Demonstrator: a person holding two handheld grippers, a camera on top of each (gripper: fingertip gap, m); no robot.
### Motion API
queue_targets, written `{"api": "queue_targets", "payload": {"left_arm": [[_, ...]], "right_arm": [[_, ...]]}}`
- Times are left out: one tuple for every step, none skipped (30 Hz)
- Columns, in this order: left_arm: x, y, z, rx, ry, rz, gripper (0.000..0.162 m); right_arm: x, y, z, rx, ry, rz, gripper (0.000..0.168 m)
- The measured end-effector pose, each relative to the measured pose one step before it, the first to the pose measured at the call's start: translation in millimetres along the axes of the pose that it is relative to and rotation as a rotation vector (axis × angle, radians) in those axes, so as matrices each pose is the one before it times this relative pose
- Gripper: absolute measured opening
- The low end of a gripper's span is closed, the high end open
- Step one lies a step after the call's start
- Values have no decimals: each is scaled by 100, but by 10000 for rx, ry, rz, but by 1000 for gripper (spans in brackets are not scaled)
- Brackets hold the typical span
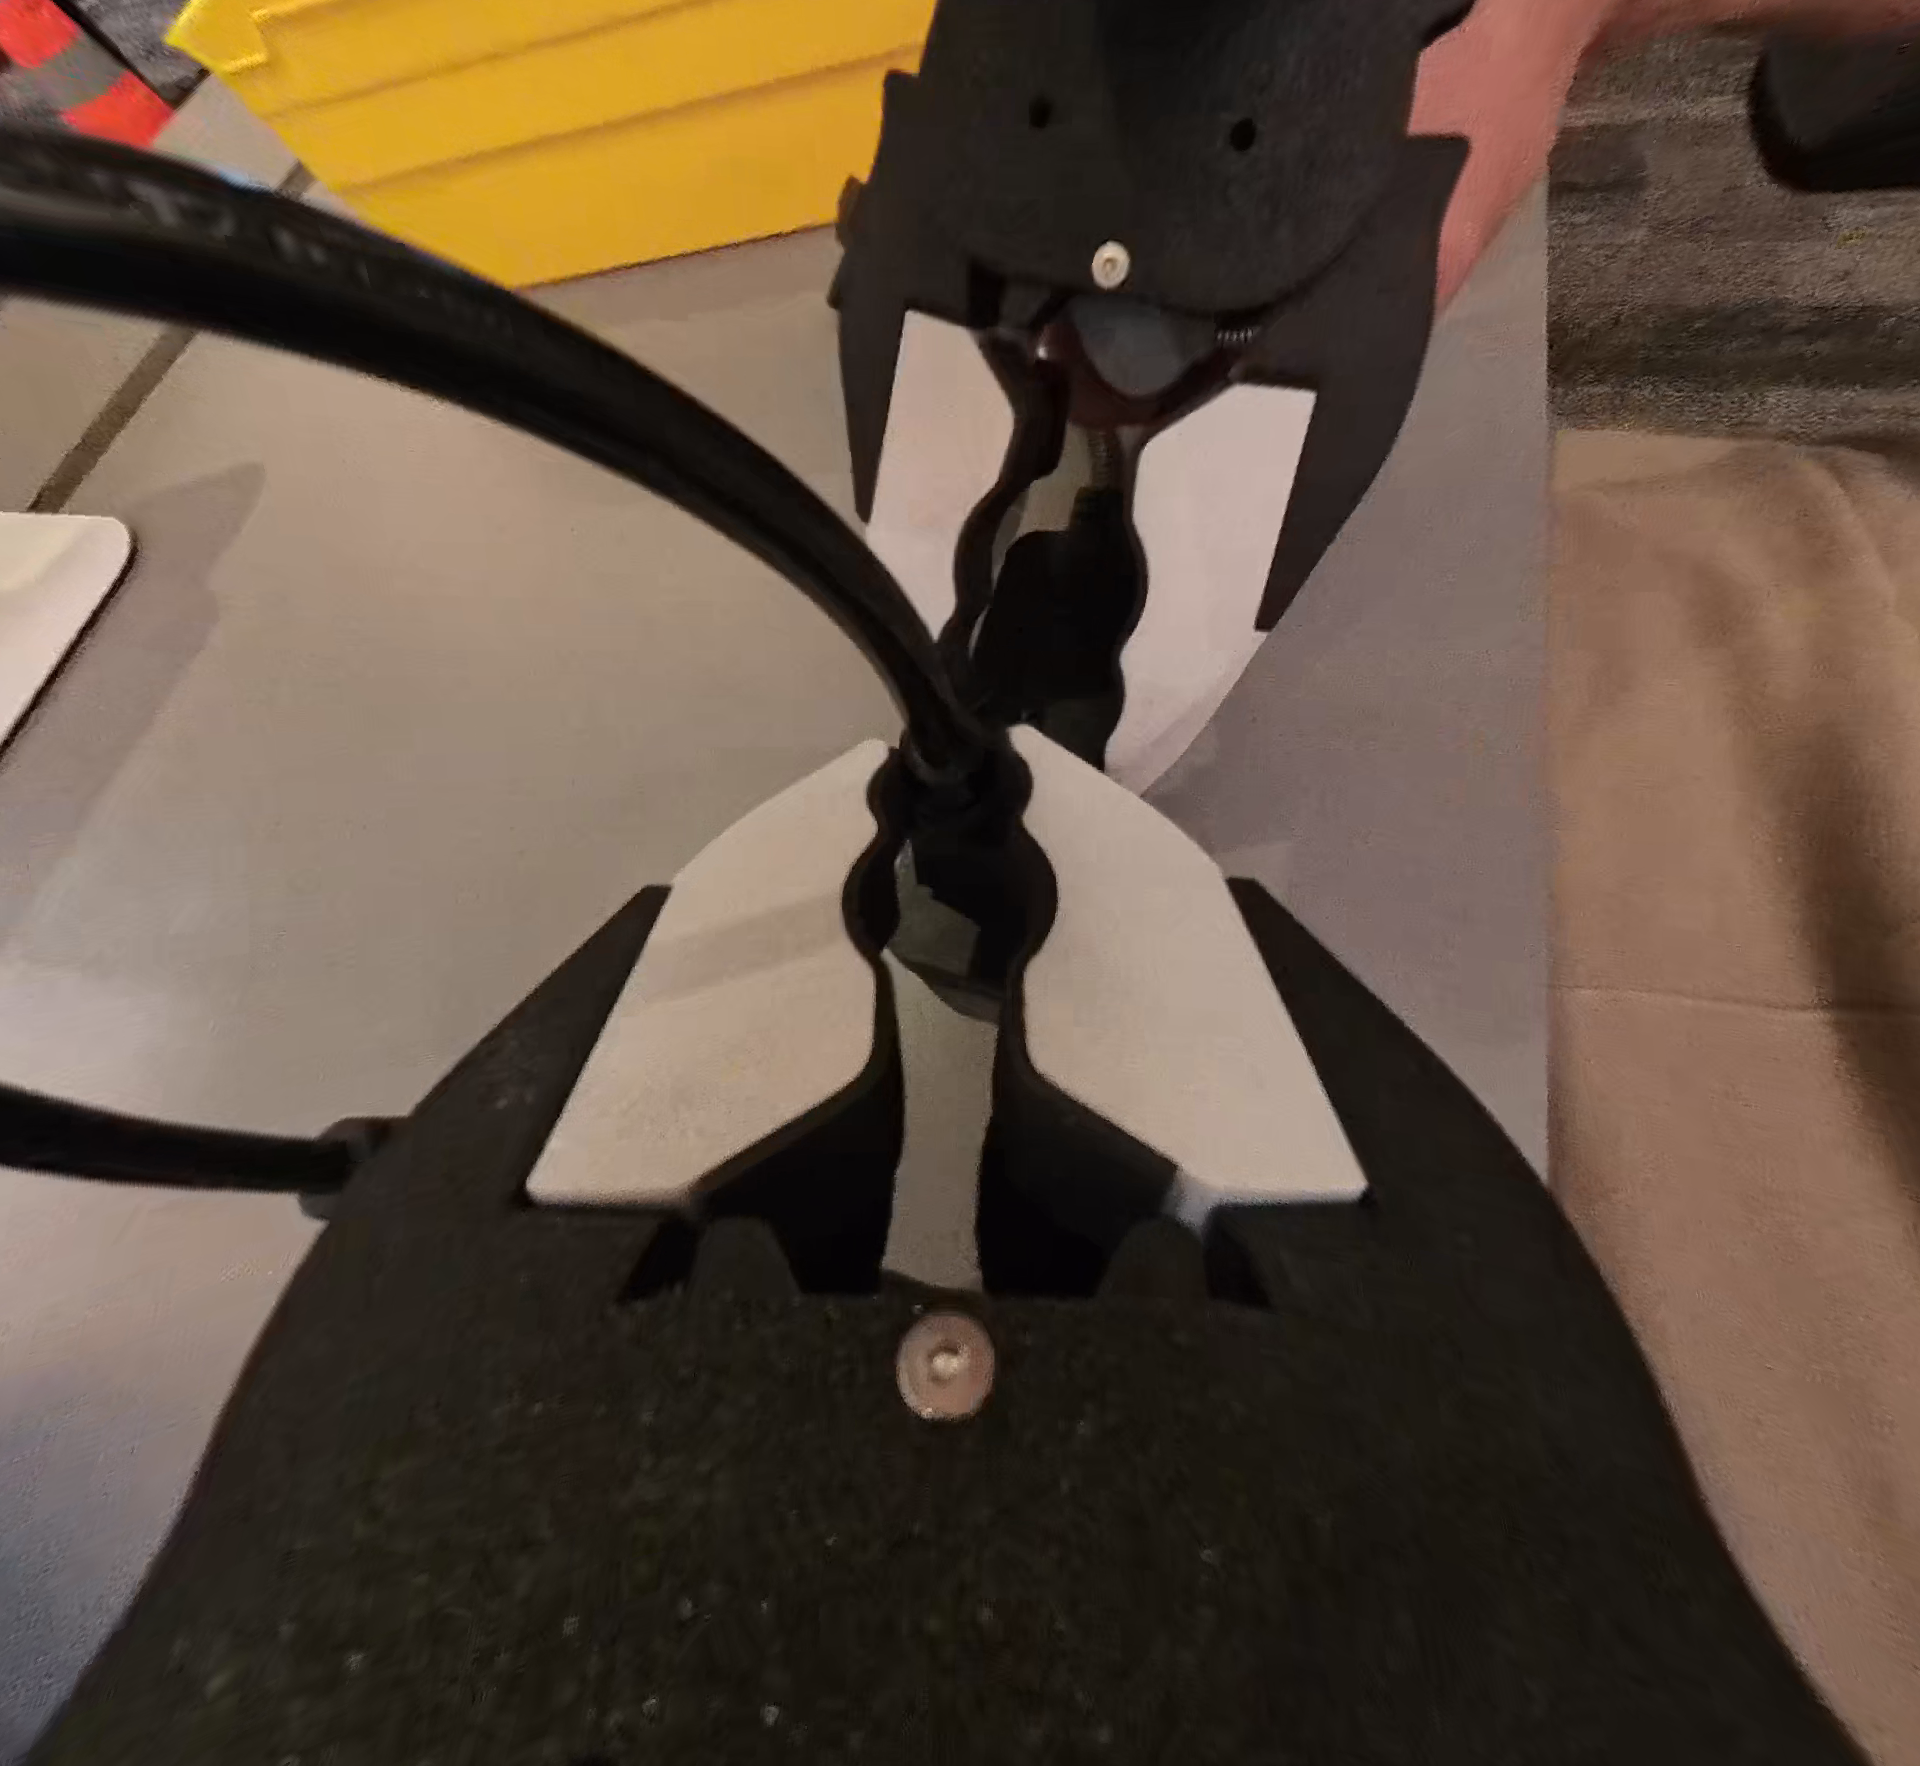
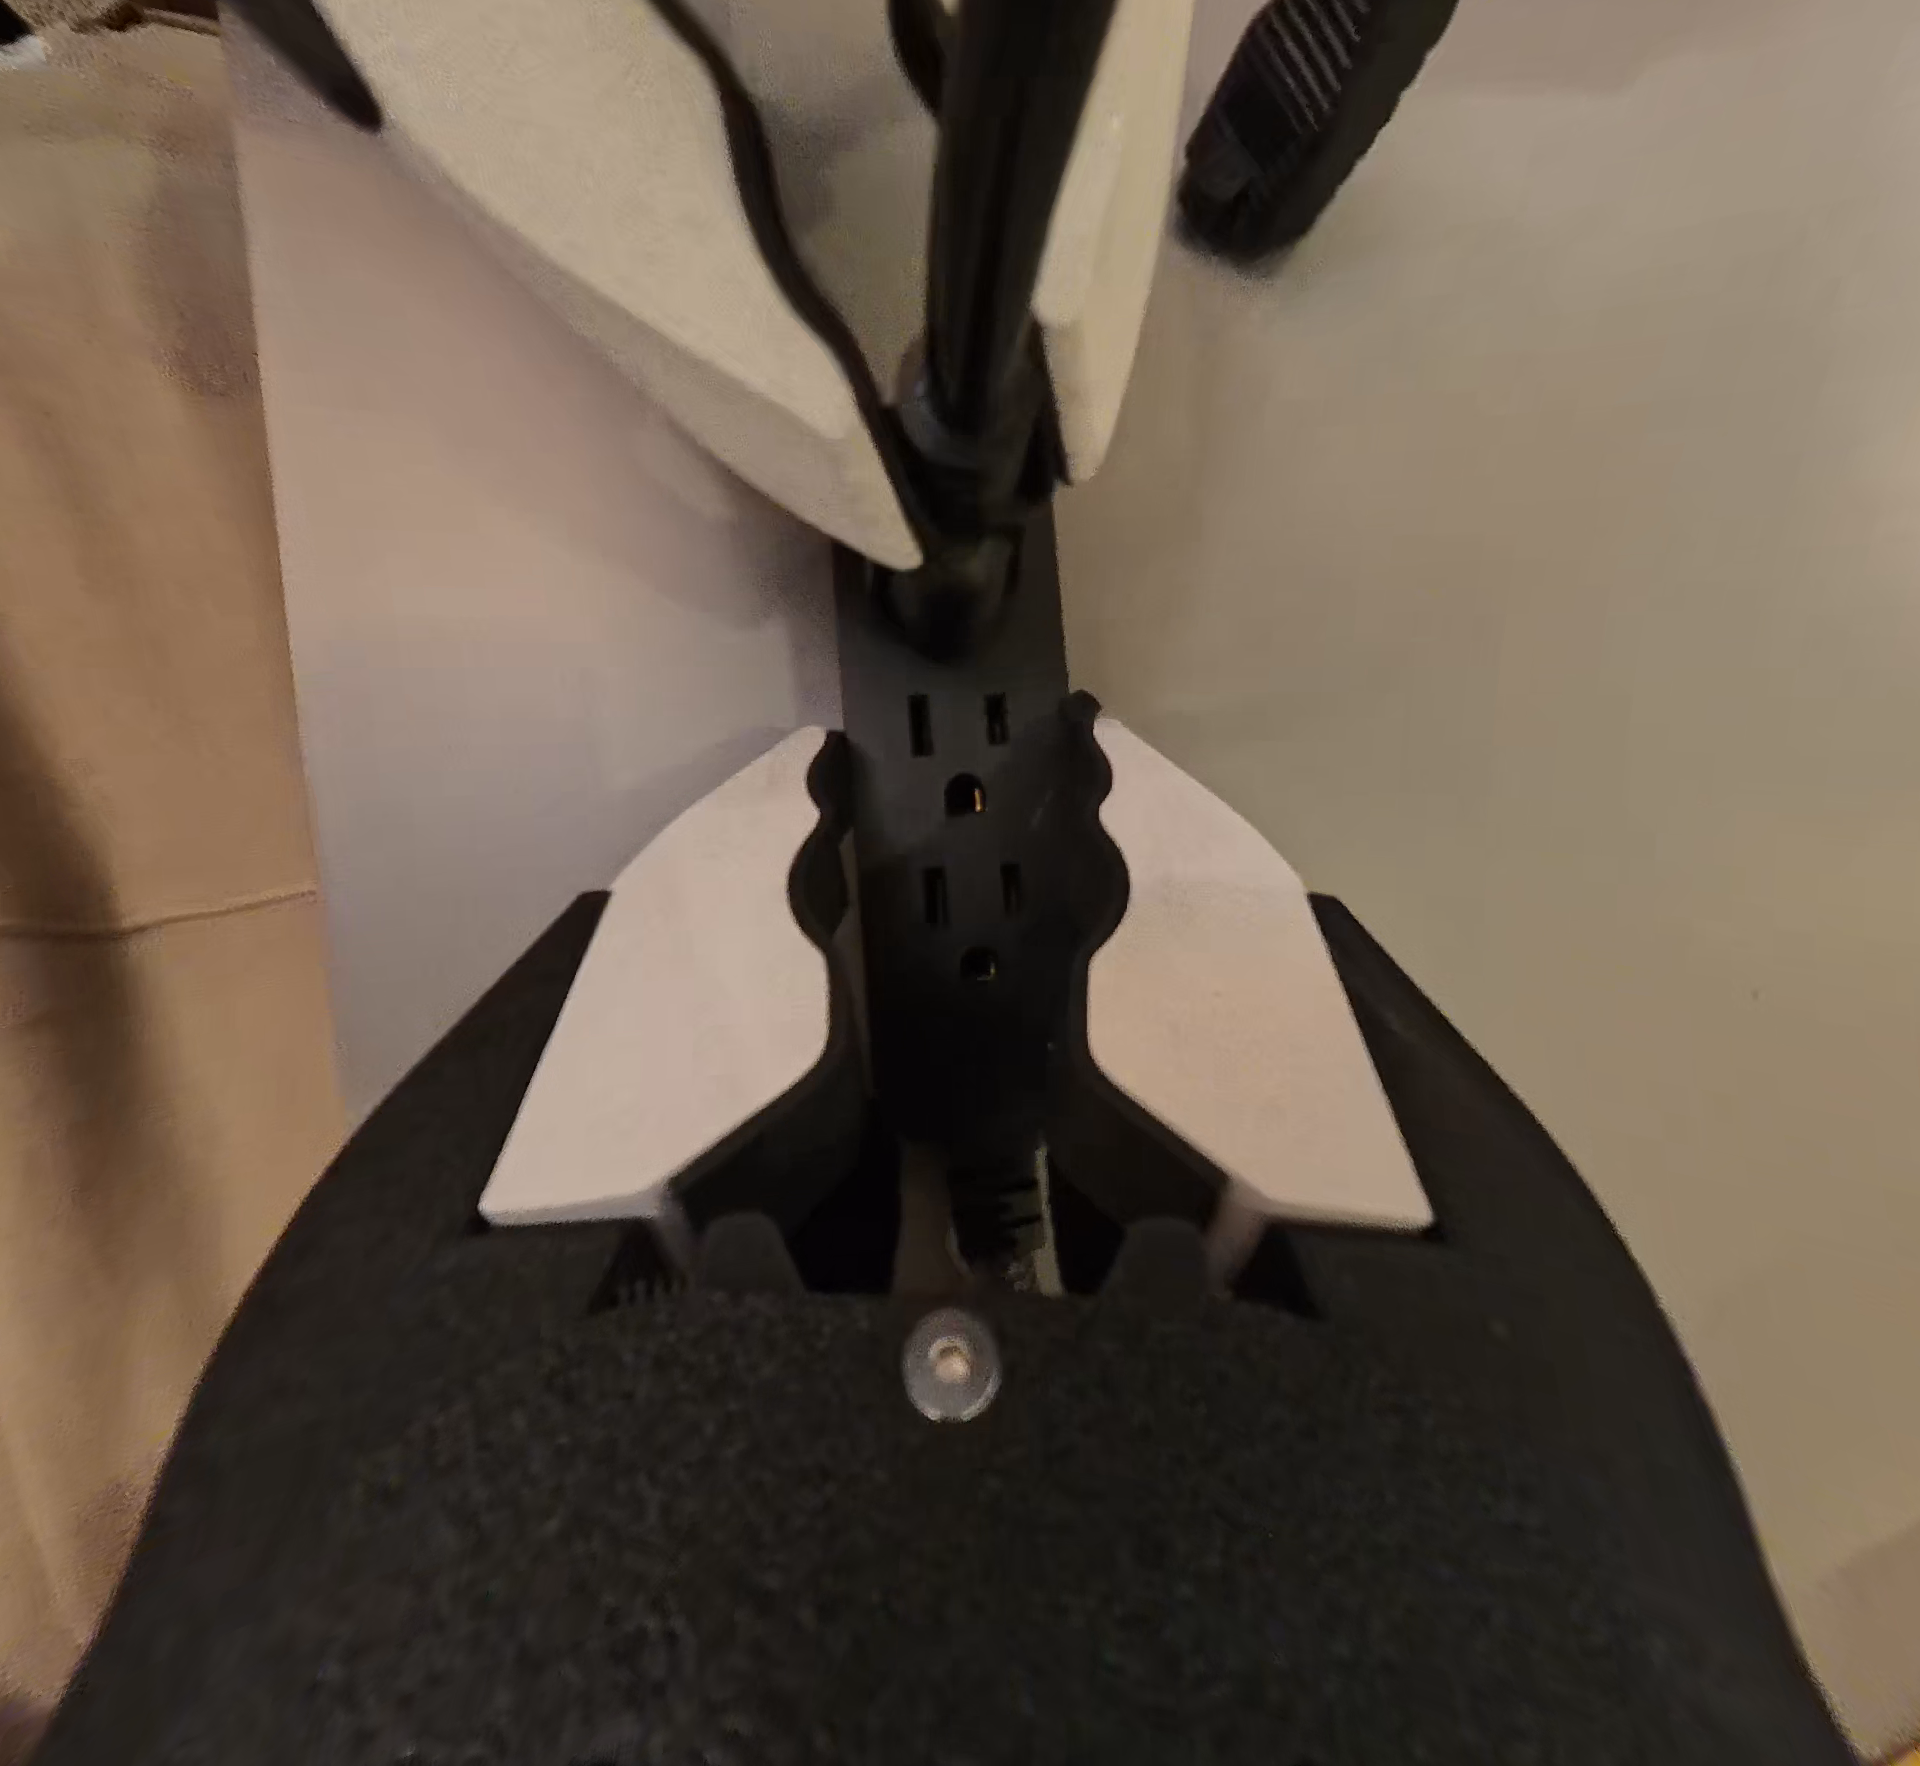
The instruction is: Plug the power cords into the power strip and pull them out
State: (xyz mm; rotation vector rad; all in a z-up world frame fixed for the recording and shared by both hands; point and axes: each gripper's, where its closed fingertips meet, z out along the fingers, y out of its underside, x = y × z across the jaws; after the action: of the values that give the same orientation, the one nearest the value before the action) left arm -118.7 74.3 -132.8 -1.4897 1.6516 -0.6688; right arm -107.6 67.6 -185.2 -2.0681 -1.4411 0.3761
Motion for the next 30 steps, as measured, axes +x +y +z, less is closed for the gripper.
{"api": "queue_targets", "payload": {"left_arm": [[215,15,-101,68,143,73,14],[75,241,-412,198,247,-85,14],[4,300,-540,238,407,-325,14],[-98,115,-306,196,182,-263,14],[-171,-50,38,34,-116,-129,14],[-91,-315,559,-32,-342,-14,14],[-133,-379,757,-197,-612,283,14],[147,-228,427,-236,-345,503,14],[330,-21,-80,60,156,226,14],[51,281,-461,323,470,-285,14],[-76,303,-596,300,510,-473,15],[-21,86,-231,4,141,-148,14],[-55,-74,145,-227,-267,153,14],[-71,-390,593,9,-462,16,13],[-276,-244,574,-81,-545,124,14],[-83,10,50,-168,52,150,14],[29,347,-554,-37,420,56,14],[56,527,-832,184,480,-269,15],[35,179,-517,343,272,-401,14],[10,-135,209,86,-131,-124,14],[-41,-323,595,-122,-456,203,13],[-227,-95,296,-183,-301,231,14],[-187,155,-246,-18,294,-73,14],[-96,332,-652,151,408,-168,14],[112,215,-418,171,228,-143,14],[-57,-248,659,95,-236,-234,14],[-497,-490,1104,-51,-761,123,14],[125,-211,198,-191,-67,462,14],[385,284,-640,-54,426,171,14],[251,465,-784,185,366,-67,14]], "right_arm": [[-55,168,-133,131,-80,54,43],[-404,-54,22,451,-229,2,43],[-161,-36,15,320,-111,144,43],[-380,-286,164,136,-238,135,43],[79,-159,166,-147,79,-38,43],[426,29,68,-262,209,-32,43],[514,107,-63,-314,195,-23,42],[321,579,-414,-440,17,20,42],[-72,233,-203,165,-29,-89,43],[-488,60,-5,500,-220,75,43],[-401,-71,-3,459,-257,395,44],[-308,-358,171,205,-109,79,43],[176,3,197,-376,272,-287,43],[368,50,14,-325,171,-91,43],[549,75,9,-230,48,198,43],[347,211,-167,-342,65,29,44],[-189,-140,75,144,110,-163,44],[-654,-246,150,621,-309,115,44],[-629,-394,-37,581,-455,217,43],[-59,-68,108,-245,57,-39,43],[606,179,198,-524,427,-335,44],[456,-91,39,-281,37,157,42],[82,-11,41,-193,86,-25,42],[-450,-267,143,425,-49,-51,43],[-496,-115,-281,704,-438,201,43],[98,83,-224,144,-138,170,43],[1109,303,265,-770,642,-273,43],[626,401,-288,-1002,376,-130,42],[-472,-192,-97,378,-92,-201,42],[-898,-77,74,896,-464,276,44]]}}
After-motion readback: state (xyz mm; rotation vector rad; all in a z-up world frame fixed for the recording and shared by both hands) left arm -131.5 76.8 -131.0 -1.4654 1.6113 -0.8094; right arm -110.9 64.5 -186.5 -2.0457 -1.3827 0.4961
